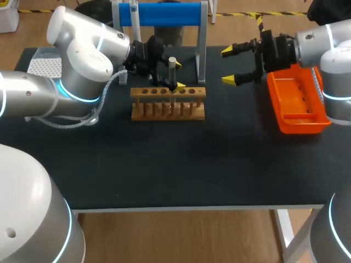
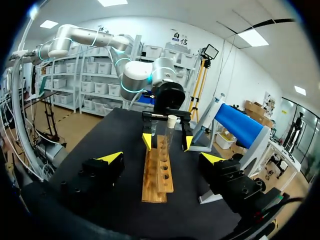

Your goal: Invert the test tube, pick up the pipette, mount the tip to pipette, aspirate from beaker and dispense into the tube, eject the tip, return the pipette, and cap with the stopper.

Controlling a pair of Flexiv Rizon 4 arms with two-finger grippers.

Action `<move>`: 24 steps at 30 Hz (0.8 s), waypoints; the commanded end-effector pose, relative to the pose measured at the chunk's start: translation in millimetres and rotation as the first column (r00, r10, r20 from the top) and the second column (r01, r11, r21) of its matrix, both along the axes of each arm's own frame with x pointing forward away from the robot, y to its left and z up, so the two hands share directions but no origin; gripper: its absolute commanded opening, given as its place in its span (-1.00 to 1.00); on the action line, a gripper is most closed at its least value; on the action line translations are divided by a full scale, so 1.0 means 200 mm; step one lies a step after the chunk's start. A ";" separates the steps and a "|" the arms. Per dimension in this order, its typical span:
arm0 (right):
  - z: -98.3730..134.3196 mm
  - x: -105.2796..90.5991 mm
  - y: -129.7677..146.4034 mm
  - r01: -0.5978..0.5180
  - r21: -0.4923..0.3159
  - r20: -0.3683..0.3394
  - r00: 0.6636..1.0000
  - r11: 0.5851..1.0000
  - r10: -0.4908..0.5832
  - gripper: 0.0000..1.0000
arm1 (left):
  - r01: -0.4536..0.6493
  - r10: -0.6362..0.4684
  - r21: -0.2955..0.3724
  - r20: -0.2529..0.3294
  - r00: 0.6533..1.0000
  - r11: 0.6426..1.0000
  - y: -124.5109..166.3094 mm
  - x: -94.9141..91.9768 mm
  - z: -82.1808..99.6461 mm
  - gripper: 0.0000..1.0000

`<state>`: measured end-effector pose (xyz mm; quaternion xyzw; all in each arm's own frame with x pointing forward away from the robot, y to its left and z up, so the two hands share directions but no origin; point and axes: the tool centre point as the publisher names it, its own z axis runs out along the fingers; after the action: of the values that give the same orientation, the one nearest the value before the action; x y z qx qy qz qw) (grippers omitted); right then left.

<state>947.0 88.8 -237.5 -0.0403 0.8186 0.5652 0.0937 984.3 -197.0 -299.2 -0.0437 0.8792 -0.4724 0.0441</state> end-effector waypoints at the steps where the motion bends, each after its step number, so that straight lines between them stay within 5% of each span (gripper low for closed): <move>1: 0.00 -0.01 0.00 0.004 0.000 0.002 1.000 1.000 -0.004 1.00 | -0.009 0.009 0.018 -0.003 1.000 1.000 0.02 -0.03 0.04 1.00; 16: 0.00 -0.01 0.00 0.004 0.000 0.002 1.000 1.000 -0.004 1.00 | -0.111 0.111 0.055 -0.005 0.994 0.992 0.20 -0.12 0.08 1.00; 24: 0.00 -0.01 0.00 0.004 0.000 0.002 1.000 1.000 -0.004 1.00 | -0.206 0.203 0.049 0.048 0.978 0.977 0.38 -0.12 0.15 1.00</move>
<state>946.9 89.1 -237.8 -0.0397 0.8183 0.5656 0.0947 972.0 -135.9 -277.4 -0.1197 0.8844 -0.4390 0.1036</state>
